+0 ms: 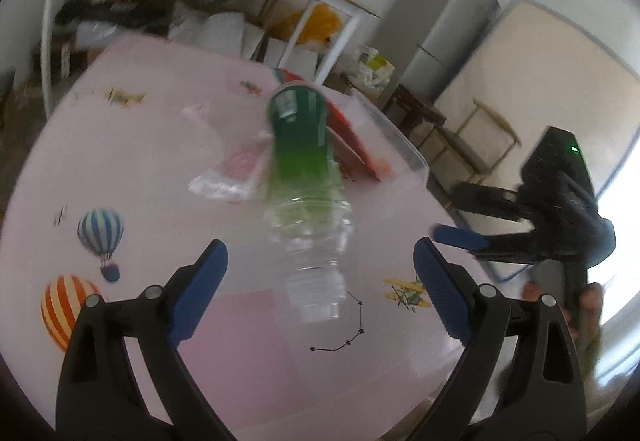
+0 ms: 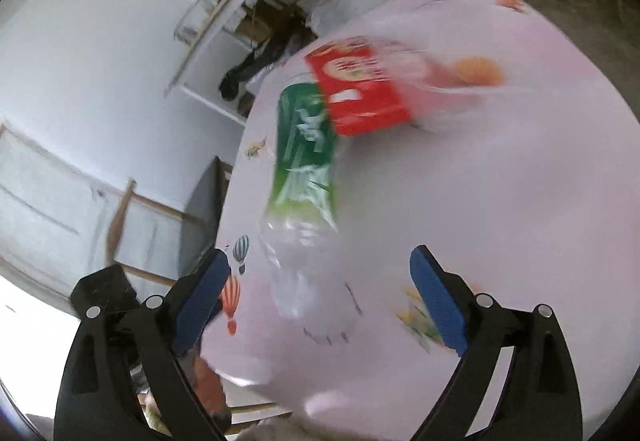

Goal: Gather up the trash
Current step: 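Close the right gripper around the green plastic bottle, then grasp the clear printed plastic bag with the left gripper while the right holds the bottle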

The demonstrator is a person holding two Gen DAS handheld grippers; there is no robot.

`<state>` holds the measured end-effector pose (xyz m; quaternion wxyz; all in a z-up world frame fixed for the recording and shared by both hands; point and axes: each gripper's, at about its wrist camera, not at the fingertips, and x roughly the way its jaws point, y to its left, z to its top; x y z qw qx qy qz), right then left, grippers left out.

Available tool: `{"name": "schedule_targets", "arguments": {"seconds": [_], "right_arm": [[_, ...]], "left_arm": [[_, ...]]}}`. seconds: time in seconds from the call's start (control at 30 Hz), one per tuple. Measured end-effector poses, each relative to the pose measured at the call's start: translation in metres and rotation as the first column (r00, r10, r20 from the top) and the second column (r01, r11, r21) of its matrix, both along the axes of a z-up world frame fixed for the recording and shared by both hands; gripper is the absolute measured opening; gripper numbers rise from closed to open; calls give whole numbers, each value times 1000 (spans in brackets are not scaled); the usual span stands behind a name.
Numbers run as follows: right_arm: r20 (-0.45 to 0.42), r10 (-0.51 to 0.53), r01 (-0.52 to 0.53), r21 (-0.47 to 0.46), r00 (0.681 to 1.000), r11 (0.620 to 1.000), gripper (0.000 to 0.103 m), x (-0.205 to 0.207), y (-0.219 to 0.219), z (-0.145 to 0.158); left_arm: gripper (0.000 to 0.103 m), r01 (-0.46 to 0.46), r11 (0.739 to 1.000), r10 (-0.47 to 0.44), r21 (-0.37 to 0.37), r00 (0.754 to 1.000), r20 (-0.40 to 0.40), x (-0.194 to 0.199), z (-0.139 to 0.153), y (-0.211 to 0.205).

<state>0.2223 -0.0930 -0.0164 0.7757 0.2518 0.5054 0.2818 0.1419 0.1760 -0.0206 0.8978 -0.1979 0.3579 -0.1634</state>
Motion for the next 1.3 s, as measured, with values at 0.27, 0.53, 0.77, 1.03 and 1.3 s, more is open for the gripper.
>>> {"name": "schedule_targets", "arguments": {"seconds": [0.27,0.53,0.77,1.03,1.3], "right_arm": [[-31,41,-46,-170,999,984,90,47,81,-17],[-54,50,-59,-191,997,980,66,50,87,-26],[-57,51,-61,-197,997,978,65,23,65,-26],[-75,86,-100,-215,993,972,65,-23,36,-27],[-70,95,-108,-232,993,967,65,-55,15,-24]], "left_arm": [[89,-114,993,113,-25,993,-31,-2,-12,41],[82,-131,989,128,-74,991,-43,10,-17,59],[79,-110,994,108,-22,992,-68,34,-14,45],[79,-73,986,83,148,995,-63,82,-4,14],[80,-55,978,70,202,995,-65,124,6,2]]}}
